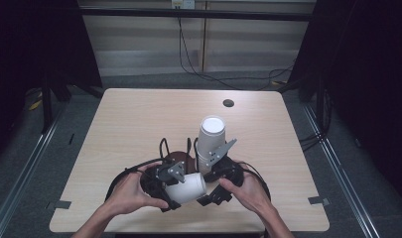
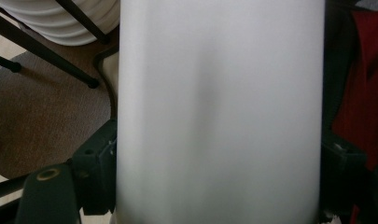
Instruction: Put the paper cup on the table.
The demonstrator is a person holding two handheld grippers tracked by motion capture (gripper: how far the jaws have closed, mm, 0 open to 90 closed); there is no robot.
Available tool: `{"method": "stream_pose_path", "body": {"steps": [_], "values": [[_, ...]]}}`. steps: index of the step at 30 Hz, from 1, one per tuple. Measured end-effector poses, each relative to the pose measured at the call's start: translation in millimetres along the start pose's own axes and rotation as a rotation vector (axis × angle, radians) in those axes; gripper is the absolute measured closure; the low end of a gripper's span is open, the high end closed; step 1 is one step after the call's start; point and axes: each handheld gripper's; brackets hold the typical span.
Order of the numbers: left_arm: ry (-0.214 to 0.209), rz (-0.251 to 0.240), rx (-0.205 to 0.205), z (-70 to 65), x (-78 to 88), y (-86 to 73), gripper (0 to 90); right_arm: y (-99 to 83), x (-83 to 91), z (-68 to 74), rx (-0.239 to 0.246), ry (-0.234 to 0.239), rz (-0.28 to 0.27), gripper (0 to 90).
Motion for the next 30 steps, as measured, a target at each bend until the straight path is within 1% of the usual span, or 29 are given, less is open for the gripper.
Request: {"method": "stream_pose_path", "body": {"steps": [2,3,4,5,6,8,9,10,11,12,13,15,17,20,21,24,26,28,29,30], "values": [[0.004,0.020,-0.010,-1.9,-0.9,1.5,19.5,-1.7,-3.9,-1.2,-0.006,0.007,-0.004,14.5],[0.003,0.029,-0.019,-2.9,0.0,1.7,19.5,-2.4,-6.7,-1.2,-0.013,0.015,0.013,14.6],[-0.002,0.022,-0.012,-5.3,-0.3,1.3,19.5,-2.6,-8.7,-0.4,-0.012,0.010,0.022,14.6],[0.001,0.018,-0.017,-8.0,0.5,1.0,19.5,-2.6,-9.3,0.6,-0.009,0.006,0.021,14.7],[0.001,0.014,-0.014,-9.8,0.6,0.8,19.5,-2.5,-9.8,1.6,-0.004,0.016,0.019,14.8],[-0.009,0.022,-0.027,-13.7,0.5,0.8,19.5,-1.6,-10.7,2.7,0.005,0.023,0.015,14.7],[-0.008,0.020,-0.031,-14.7,-0.1,0.9,19.4,-0.6,-11.0,3.8,0.005,0.030,0.023,14.8],[-0.015,0.020,-0.046,-15.5,-0.4,1.7,19.5,0.0,-11.8,4.2,0.011,0.036,0.024,14.7],[-0.015,0.020,-0.046,-15.5,-0.4,1.7,19.5,0.0,-11.8,4.2,0.011,0.036,0.024,14.7],[-0.016,0.022,-0.046,-16.0,-1.0,1.8,19.5,1.7,-13.3,6.9,0.017,0.052,0.030,14.7],[-0.024,0.023,-0.050,-16.7,-2.5,2.2,19.4,2.5,-14.2,8.0,0.022,0.057,0.040,14.7],[-0.029,0.026,-0.061,-17.9,-4.2,3.0,19.4,3.9,-16.9,9.0,0.045,0.070,0.047,14.7],[-0.035,0.032,-0.071,-20.5,-5.5,5.1,19.5,5.3,-18.1,10.5,0.034,0.085,0.062,14.8],[-0.042,0.038,-0.068,-23.2,-9.7,6.9,19.4,6.1,-19.8,10.3,0.052,0.095,0.061,15.1],[-0.045,0.038,-0.068,-23.4,-11.4,7.1,19.4,6.2,-19.8,10.8,0.051,0.088,0.068,15.5],[-0.048,0.039,-0.066,-23.4,-13.7,7.8,19.4,5.6,-20.8,10.8,0.061,0.095,0.071,15.8],[-0.051,0.038,-0.072,-23.1,-12.1,8.2,19.4,5.7,-20.8,11.7,0.056,0.090,0.078,15.8],[-0.042,0.026,-0.066,-22.0,-10.2,7.3,19.4,5.4,-21.7,11.7,0.056,0.097,0.078,15.7],[-0.048,0.025,-0.060,-21.7,-9.9,6.5,19.4,5.4,-21.7,11.8,0.060,0.095,0.079,15.6],[-0.054,0.020,-0.063,-21.1,-10.1,6.0,19.4,5.4,-22.1,12.0,0.054,0.097,0.083,15.4]]}}
Point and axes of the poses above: each handheld gripper's, and its own axes: x roughly backward along the jaws, y roughly out of its top, z roughly to its left
